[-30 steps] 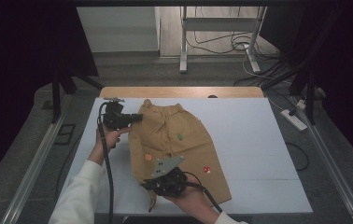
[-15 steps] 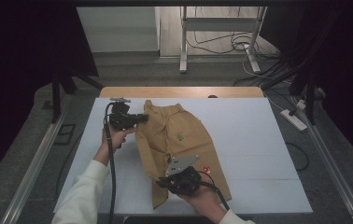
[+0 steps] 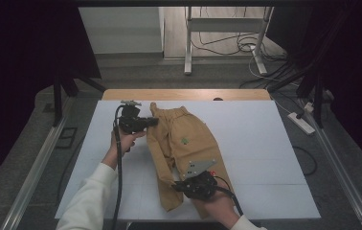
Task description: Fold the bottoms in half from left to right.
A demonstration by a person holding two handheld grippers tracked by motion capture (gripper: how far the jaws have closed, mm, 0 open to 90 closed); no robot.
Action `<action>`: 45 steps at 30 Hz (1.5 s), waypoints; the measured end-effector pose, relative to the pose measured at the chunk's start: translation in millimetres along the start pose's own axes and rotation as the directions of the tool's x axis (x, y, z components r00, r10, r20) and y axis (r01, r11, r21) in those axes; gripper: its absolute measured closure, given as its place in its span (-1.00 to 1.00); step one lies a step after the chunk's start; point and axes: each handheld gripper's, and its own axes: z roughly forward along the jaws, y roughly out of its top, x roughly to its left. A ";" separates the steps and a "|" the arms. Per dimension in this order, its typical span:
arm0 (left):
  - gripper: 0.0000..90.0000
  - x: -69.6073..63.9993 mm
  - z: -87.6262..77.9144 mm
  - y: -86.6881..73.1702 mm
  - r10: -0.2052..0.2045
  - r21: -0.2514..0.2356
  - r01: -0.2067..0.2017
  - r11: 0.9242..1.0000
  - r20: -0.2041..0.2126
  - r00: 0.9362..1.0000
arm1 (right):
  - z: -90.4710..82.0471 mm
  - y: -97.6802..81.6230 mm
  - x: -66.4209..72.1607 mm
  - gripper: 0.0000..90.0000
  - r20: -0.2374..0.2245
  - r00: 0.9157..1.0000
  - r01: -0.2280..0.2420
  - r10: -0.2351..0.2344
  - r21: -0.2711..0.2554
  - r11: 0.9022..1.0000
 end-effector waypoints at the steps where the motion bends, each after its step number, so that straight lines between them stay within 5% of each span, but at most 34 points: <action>1: 0.86 -0.7 0.5 0.5 0.004 0.000 -0.004 1.000 0.001 1.000 | -1.1 -1.3 -0.6 0.91 0.004 1.000 -0.004 0.004 0.002 1.000; 45: 0.83 -30.2 30.3 17.9 0.053 0.008 -0.054 0.999 0.061 0.997 | -58.4 -35.1 -20.5 0.91 0.111 0.989 -0.091 0.096 -0.047 0.995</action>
